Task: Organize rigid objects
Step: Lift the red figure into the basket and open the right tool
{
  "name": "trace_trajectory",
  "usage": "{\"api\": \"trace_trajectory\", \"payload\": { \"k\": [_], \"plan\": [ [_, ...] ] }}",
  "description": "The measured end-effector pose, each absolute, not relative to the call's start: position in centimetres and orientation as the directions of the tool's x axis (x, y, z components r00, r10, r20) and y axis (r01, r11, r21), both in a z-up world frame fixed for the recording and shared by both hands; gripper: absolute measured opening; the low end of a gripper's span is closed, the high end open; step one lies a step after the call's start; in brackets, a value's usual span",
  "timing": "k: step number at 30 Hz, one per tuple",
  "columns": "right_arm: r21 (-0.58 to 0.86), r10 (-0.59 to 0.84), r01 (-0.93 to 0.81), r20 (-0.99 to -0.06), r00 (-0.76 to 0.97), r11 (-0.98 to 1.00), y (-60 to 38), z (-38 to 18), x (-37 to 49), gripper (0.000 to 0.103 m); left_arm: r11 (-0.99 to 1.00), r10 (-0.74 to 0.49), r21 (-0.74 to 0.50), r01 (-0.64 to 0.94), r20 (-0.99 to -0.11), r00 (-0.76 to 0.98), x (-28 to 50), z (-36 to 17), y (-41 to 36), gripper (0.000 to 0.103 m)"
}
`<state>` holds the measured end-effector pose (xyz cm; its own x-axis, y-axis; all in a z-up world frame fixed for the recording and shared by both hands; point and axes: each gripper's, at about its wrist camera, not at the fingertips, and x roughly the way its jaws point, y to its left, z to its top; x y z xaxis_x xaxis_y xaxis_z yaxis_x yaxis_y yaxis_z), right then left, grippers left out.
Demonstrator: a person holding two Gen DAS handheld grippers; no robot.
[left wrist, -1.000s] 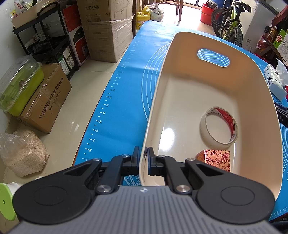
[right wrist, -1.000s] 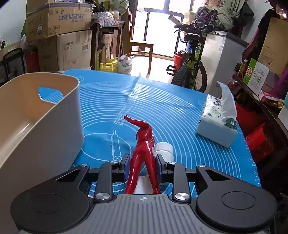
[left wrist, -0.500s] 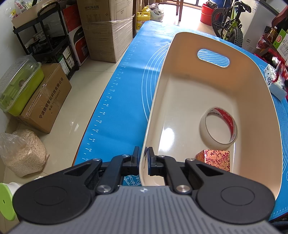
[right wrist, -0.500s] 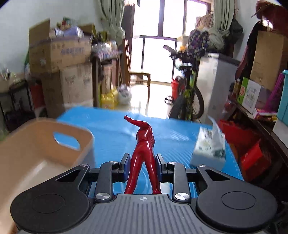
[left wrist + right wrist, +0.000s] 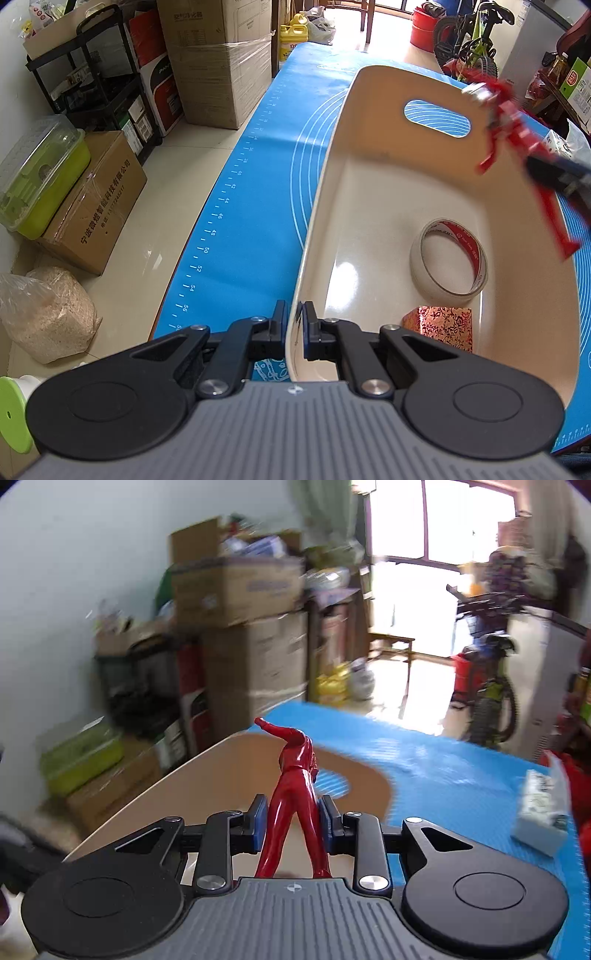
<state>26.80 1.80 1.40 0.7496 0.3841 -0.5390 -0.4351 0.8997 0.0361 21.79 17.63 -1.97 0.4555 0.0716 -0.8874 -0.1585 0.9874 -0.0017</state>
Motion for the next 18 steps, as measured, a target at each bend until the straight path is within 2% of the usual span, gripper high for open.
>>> {"api": "trace_trajectory", "payload": {
  "k": [12,18],
  "plan": [
    [0.014,0.363,-0.530,-0.743,0.562,0.848,7.0,-2.9,26.6,0.038,0.988,0.075,0.003,-0.155,-0.886,0.457,21.9,-1.8,17.5,0.010],
    [0.052,0.354,-0.505,-0.775,0.523,0.861,6.3,-3.7,27.2,0.038,0.988,0.076,0.005,-0.154,-0.886,0.457,21.8,-1.8,17.6,0.010]
  ]
}}
